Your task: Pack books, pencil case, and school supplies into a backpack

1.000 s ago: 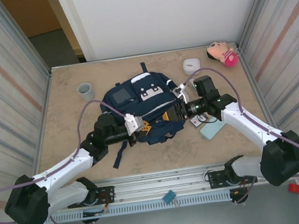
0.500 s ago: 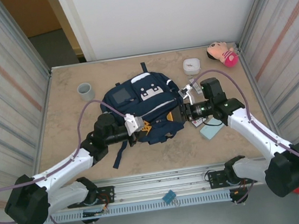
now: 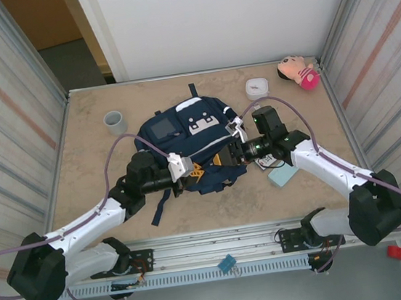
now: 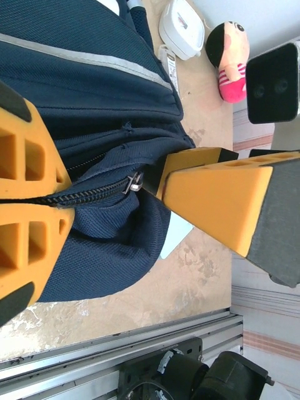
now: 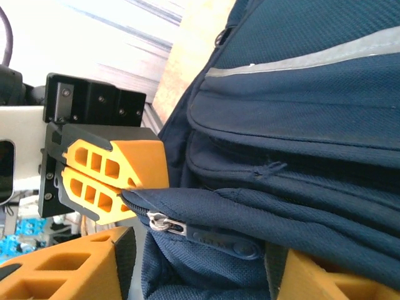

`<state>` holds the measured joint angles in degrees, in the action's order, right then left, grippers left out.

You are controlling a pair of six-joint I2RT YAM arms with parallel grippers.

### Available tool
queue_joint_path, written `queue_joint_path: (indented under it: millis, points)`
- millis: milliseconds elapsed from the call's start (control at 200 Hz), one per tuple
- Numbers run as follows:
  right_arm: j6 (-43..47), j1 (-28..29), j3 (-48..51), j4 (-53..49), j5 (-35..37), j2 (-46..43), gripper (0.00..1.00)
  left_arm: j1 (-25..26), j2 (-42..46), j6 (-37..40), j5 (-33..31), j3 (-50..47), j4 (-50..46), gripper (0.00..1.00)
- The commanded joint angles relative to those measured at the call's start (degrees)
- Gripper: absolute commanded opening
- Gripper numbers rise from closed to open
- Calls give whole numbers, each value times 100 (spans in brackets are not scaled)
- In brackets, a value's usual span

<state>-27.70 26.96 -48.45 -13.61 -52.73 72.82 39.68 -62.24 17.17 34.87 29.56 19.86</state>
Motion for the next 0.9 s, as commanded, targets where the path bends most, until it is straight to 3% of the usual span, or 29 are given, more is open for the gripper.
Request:
queue_joint_path:
  millis: [0,236,506,702,897]
  points:
    - [-9,81,-193,253,-344,-1,48,-16,107,-21,379,366,801,0]
    - [120,81,-165,227,-674,-36,32,-17,45,-17,389,384,829,0]
    - [128,69,-165,441,-1170,-56,27,-18,40,-21,358,349,834,0]
    - [106,67,-155,418,-1080,4,27,-15,47,-29,327,333,844,0]
    - [478,111,-285,-185,-705,87,44,-22,64,-38,313,357,854,0]
